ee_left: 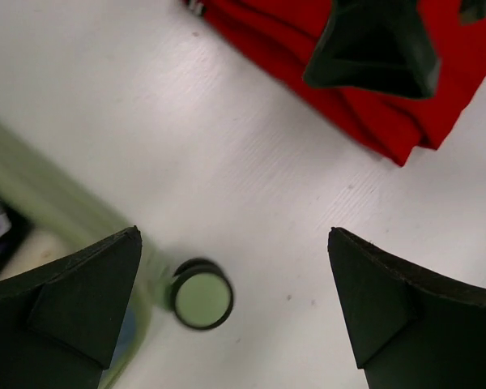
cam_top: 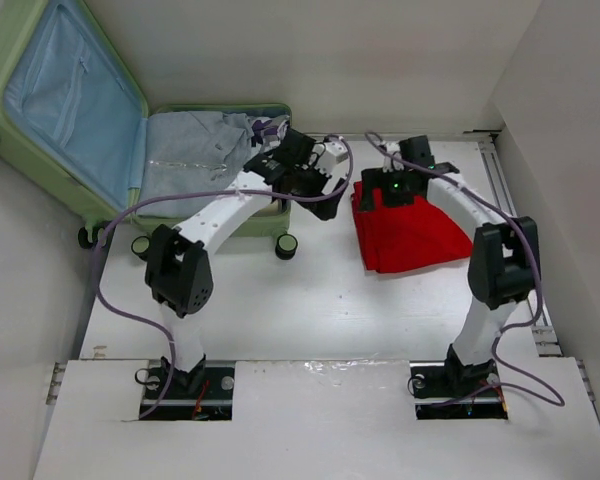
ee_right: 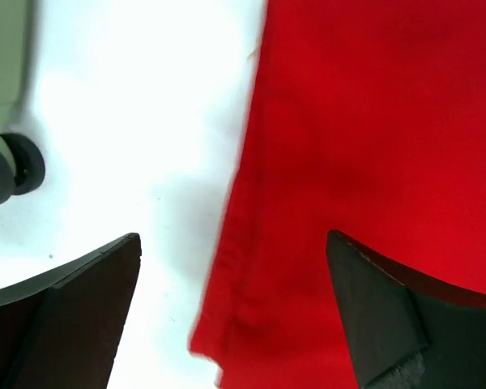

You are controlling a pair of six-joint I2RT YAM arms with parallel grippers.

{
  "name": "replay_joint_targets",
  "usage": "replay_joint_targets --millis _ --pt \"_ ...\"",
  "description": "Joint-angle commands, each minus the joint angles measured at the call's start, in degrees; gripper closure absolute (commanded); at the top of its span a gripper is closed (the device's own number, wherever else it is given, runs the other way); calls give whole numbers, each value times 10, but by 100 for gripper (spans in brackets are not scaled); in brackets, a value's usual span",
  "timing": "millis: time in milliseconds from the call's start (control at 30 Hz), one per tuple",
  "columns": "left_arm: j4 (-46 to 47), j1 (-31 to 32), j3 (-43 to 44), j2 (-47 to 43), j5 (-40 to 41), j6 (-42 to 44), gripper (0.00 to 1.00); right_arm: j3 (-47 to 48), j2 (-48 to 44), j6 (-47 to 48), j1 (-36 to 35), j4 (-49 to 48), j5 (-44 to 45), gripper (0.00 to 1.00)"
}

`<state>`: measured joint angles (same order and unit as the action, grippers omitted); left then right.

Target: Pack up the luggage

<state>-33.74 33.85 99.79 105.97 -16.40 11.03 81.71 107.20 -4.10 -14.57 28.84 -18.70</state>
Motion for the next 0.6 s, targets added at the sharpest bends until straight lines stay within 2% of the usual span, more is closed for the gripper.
replay_joint_targets --millis 0,100,233,300,400,433,567 --pt "71 14 0 38 -60 -76 2 76 -59 80 59 66 8 0" --pt "97 14 30 79 -60 -164 1 104 -31 159 136 120 55 0" --pt "116 26 52 155 -64 -251 1 109 35 218 214 120 32 0" --pt "141 32 24 162 -88 -283 1 109 61 223 241 120 26 1" --pt "192 39 -15 169 -121 -361 1 73 83 218 262 91 26 2" --pt "237 39 -44 169 -121 -384 1 66 83 218 262 75 26 2" --pt "301 45 -63 180 -127 -470 1 46 101 223 267 63 14 5"
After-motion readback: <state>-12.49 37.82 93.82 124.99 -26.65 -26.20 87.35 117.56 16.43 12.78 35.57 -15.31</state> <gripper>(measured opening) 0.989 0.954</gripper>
